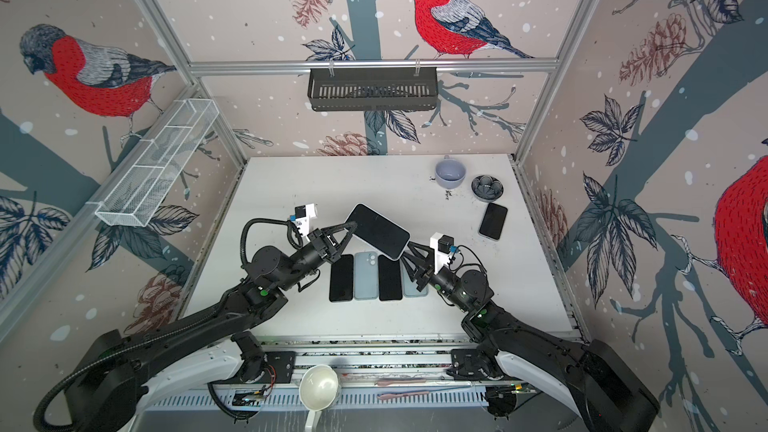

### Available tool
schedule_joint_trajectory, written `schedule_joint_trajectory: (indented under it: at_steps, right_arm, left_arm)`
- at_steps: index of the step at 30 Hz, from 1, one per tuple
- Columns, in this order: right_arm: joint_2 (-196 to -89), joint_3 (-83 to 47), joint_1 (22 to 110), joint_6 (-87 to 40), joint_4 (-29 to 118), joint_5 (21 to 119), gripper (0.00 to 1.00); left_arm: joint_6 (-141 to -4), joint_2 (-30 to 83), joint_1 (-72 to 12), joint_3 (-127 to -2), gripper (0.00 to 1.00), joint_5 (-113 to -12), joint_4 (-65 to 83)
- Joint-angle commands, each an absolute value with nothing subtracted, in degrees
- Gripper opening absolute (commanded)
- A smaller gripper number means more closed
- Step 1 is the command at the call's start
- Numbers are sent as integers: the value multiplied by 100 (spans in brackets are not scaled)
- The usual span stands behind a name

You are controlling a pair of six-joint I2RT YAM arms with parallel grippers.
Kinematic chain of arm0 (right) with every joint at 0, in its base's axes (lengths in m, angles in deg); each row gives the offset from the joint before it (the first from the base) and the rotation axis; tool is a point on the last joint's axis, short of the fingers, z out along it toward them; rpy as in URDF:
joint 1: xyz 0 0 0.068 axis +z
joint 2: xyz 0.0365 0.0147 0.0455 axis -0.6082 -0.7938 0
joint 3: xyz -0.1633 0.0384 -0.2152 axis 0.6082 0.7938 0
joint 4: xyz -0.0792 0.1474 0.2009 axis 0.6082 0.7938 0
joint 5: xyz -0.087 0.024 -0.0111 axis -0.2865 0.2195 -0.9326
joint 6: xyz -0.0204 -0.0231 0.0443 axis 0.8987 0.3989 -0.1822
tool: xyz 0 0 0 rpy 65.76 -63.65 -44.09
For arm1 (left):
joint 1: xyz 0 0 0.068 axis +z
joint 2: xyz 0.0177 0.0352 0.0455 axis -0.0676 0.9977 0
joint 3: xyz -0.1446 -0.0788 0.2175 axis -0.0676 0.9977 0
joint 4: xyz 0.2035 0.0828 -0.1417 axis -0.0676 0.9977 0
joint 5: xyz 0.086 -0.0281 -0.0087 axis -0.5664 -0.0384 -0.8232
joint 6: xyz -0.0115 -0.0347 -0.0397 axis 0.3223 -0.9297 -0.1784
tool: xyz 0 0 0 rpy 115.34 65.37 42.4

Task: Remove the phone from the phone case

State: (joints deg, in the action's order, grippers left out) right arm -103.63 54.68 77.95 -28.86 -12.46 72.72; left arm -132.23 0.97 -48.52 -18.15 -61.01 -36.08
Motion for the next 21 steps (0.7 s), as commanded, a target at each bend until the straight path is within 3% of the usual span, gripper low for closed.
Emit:
schedule_joint_trajectory:
  at_steps: [1,5,10,14,21]
  right_arm:
    - [-10045,5567,7793,-3318,-1451,7758,70]
    - [-9466,5295,7809,-3327,-515,7425,78]
    - [-8441,4686,7630,-3102,1179,7043,87]
    - [-8292,3970,7596,-2667,2489,6957,87]
    - [-8976,3174,7624,-1913,3316,7189,87]
  left_arm:
    - [-13377,29,-4868,-1794,0,-6207,-4113]
    - [-13318,89,-4862,-1842,0,-6069,-4257]
    - [-12134,-125,-4468,-2471,0,-5272,-3076]
    - [-10546,-168,-4024,-3523,0,-4569,-995]
    - [-7269,197,-3847,-5639,0,-4167,2536]
